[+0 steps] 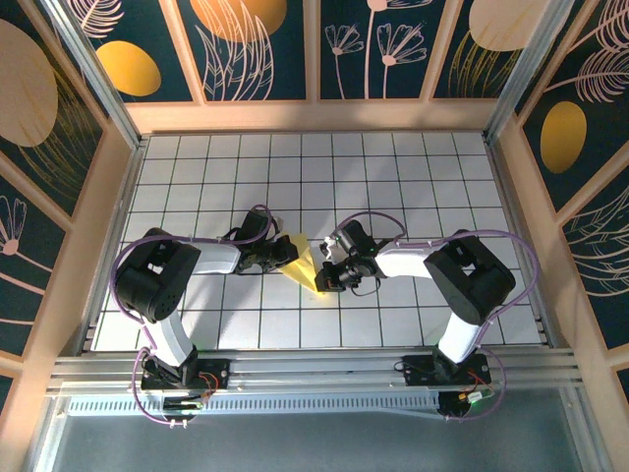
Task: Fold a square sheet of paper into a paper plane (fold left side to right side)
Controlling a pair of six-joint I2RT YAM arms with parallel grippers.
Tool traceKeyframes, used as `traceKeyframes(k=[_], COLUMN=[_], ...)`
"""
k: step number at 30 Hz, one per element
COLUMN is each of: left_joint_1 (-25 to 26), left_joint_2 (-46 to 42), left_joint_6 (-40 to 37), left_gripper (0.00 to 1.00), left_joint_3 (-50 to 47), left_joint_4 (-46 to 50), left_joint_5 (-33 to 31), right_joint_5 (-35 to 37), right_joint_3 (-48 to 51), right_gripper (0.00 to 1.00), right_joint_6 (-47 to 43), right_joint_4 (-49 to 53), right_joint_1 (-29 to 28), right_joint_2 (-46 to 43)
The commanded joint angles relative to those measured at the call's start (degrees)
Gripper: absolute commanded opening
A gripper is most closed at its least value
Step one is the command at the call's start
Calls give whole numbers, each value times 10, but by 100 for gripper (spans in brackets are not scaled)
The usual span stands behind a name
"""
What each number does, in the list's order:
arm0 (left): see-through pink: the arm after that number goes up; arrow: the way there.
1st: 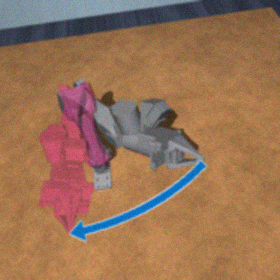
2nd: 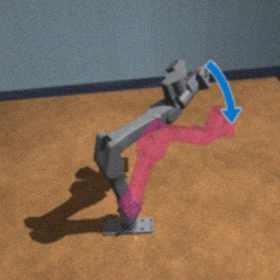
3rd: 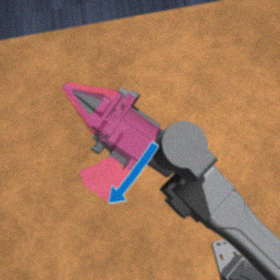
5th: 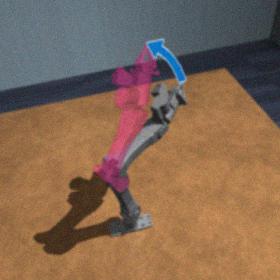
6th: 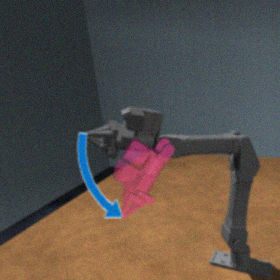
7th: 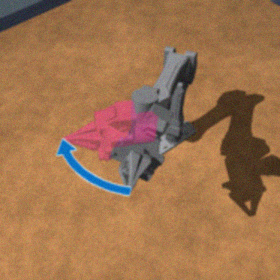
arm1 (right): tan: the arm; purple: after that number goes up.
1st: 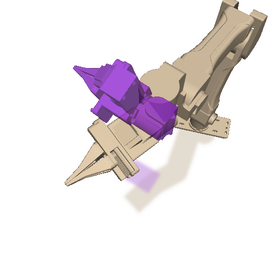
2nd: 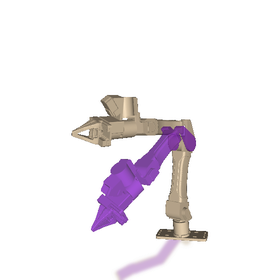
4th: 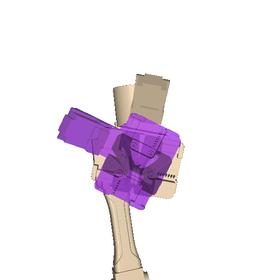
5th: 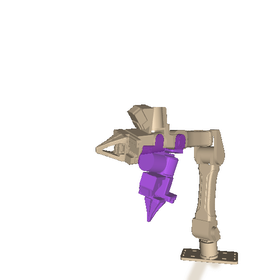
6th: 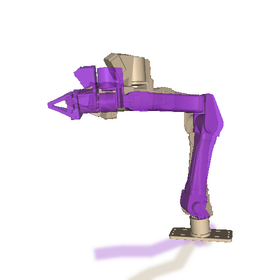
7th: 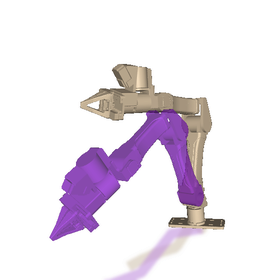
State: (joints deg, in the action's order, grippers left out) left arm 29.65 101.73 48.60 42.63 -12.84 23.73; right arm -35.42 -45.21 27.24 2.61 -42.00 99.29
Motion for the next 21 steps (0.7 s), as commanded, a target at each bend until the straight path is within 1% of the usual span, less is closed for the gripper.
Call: traceKeyframes(k=[1, 21], left_joint_1=[-1, -2], left_joint_2=[16, 17], left_joint_6=[-10, -9], left_gripper=[2, 2], left_joint_3=[-3, -5], left_joint_4=[45, 45], left_joint_5=[-35, -36], right_joint_5=[11, 15], right_joint_3=[5, 7], right_gripper=[0, 0], right_joint_6=[-12, -15], right_joint_4=[20, 25], right_joint_1=[-5, -5], right_joint_2=[10, 13])
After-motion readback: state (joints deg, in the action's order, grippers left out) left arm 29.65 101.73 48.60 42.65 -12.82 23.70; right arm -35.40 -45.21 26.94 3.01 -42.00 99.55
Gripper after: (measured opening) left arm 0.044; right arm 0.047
